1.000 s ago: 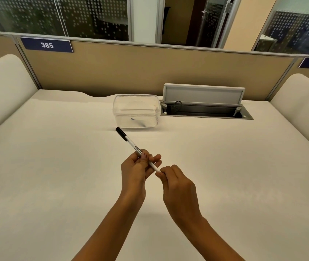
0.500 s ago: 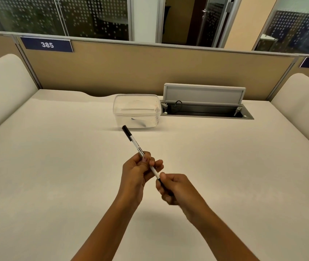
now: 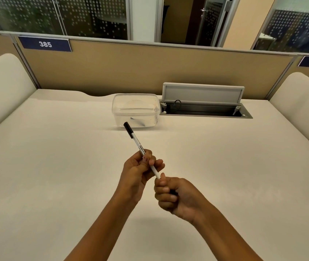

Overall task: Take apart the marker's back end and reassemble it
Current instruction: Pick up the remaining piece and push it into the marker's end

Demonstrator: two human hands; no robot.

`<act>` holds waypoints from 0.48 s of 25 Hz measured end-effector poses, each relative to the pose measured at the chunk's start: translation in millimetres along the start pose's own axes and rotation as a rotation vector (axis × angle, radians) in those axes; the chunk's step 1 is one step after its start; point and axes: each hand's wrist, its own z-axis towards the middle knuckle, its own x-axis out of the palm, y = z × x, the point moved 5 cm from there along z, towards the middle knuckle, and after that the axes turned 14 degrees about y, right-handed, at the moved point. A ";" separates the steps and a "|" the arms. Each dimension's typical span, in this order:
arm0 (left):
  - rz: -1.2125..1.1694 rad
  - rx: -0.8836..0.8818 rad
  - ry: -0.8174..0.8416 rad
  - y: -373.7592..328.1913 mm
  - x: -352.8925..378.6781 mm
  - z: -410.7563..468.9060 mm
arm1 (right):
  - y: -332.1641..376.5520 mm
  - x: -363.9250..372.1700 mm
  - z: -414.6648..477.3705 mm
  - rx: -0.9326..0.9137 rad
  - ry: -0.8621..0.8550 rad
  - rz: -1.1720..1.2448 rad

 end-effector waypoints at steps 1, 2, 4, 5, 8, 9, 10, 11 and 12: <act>-0.012 0.000 0.033 -2.0 0.7 0.2 | -0.2 1.9 -2.0 0.000 0.052 0.073; -0.012 -0.002 0.031 -2.4 0.2 0.4 | 1.0 2.6 -3.5 -0.014 0.054 0.021; -0.015 -0.016 -0.059 1.4 -4.6 0.9 | 7.7 -2.6 -4.2 -0.130 -0.125 -0.526; -0.036 -0.026 -0.121 5.2 -7.9 0.4 | 14.9 -2.5 -7.1 -0.234 -0.293 -0.932; -0.092 -0.016 -0.241 11.3 -13.7 0.7 | 19.1 6.2 -6.2 -0.454 -0.566 -1.652; -0.083 -0.005 -0.263 11.3 -14.1 1.4 | 17.6 7.0 -4.5 -0.475 -0.578 -1.728; -0.069 0.002 -0.275 11.0 -13.6 1.4 | 15.0 5.7 -2.9 -0.498 -0.583 -1.768; -0.057 0.003 -0.276 10.9 -12.4 1.5 | 13.9 4.5 -1.4 -0.506 -0.591 -1.762; -0.054 0.000 -0.268 11.2 -11.5 1.4 | 14.5 4.5 -0.8 -0.489 -0.586 -1.687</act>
